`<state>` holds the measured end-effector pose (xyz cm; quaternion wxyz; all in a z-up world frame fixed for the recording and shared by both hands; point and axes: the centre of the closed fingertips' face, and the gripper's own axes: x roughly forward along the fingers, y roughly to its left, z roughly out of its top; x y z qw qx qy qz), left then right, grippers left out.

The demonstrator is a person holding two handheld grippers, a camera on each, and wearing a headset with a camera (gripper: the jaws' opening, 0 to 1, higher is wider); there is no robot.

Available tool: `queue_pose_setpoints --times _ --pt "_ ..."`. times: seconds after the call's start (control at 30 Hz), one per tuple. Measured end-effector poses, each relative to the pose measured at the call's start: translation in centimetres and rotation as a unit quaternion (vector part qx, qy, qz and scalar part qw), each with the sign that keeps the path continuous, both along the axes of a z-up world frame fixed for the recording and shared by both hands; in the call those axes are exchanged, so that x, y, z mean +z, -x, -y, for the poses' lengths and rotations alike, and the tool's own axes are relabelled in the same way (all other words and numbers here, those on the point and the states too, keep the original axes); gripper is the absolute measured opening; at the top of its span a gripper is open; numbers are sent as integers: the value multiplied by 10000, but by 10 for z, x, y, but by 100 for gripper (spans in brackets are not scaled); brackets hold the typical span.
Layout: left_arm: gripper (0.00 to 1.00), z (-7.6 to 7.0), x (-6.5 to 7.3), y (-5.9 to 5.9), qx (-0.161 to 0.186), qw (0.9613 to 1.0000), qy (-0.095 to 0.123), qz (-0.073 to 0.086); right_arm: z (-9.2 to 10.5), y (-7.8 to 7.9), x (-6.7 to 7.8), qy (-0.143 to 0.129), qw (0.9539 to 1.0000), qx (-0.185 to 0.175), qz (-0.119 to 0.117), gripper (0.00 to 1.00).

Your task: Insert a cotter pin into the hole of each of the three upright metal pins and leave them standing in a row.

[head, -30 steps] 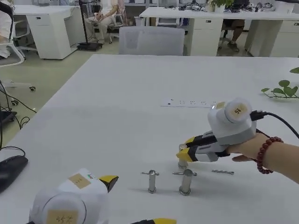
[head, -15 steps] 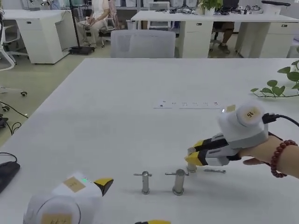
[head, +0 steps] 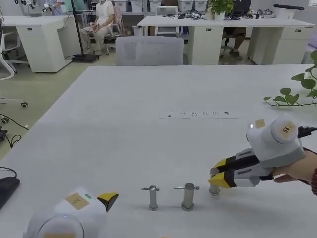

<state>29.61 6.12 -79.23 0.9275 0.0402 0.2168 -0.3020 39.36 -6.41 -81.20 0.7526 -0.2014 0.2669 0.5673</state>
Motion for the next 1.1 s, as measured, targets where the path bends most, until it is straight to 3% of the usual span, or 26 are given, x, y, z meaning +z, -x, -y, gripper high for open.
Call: queue_pose_setpoints --times 0.57,0.93,1.1 --pt "84 0 -1 2 -57 10000 -63 14 -1 31 7 -209 9956 895 -189 13" --pt "84 0 -3 2 -61 9999 -89 1 -4 38 2 -124 9921 1235 -200 13" --pt "84 0 0 1 -38 10000 15 30 -4 37 -2 -73 9916 1273 -196 13"
